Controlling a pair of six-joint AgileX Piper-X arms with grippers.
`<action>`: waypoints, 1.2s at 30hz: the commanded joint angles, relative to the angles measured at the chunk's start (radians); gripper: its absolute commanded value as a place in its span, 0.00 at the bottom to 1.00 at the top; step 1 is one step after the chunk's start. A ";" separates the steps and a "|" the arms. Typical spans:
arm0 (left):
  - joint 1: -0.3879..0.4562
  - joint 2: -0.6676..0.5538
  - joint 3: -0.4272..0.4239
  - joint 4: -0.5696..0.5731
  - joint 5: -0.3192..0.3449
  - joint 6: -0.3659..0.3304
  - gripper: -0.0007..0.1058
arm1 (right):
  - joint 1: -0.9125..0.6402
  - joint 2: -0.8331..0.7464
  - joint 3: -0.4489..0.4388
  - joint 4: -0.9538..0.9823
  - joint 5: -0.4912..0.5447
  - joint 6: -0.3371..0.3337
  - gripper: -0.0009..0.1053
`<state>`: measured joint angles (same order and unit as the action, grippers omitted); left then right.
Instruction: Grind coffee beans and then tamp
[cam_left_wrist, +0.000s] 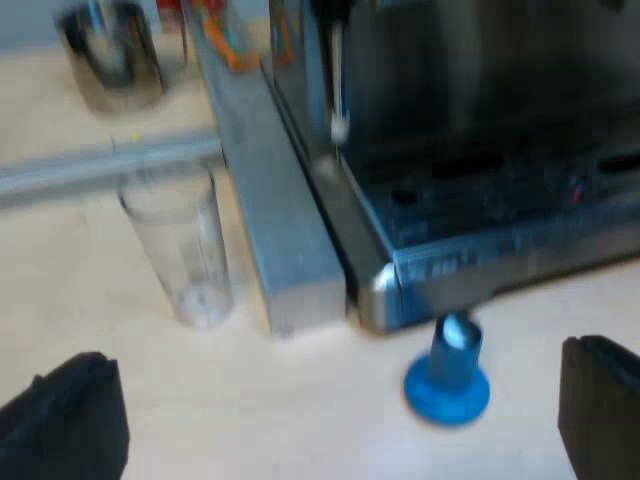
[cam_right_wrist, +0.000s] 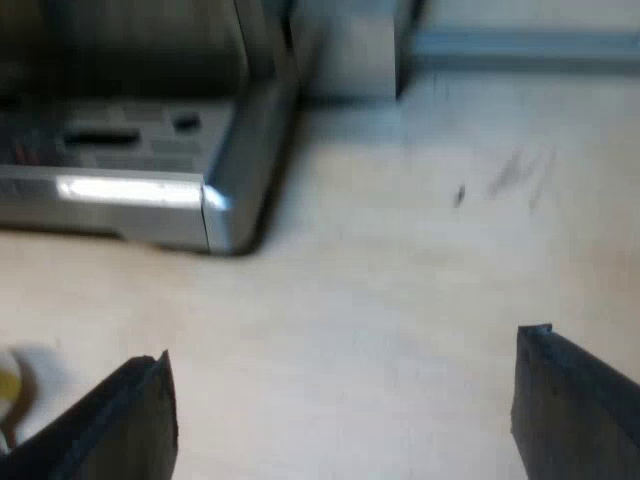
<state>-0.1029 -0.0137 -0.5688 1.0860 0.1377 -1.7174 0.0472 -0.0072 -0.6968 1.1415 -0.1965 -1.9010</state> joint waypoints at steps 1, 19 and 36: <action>0.001 -0.139 0.029 -0.017 -0.015 -0.002 0.83 | -0.003 -0.046 0.063 -0.008 -0.020 -0.004 0.67; 0.001 -0.138 0.070 -0.098 -0.015 -0.002 0.83 | -0.003 -0.046 0.125 0.006 -0.032 -0.004 0.67; 0.001 -0.138 0.070 -0.098 -0.015 -0.002 0.83 | -0.003 -0.046 0.125 0.006 -0.025 -0.004 0.67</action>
<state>-0.1029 -0.0124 -0.4948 0.9999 0.1367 -1.7174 0.0472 -0.0072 -0.5655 1.1474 -0.2154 -1.9010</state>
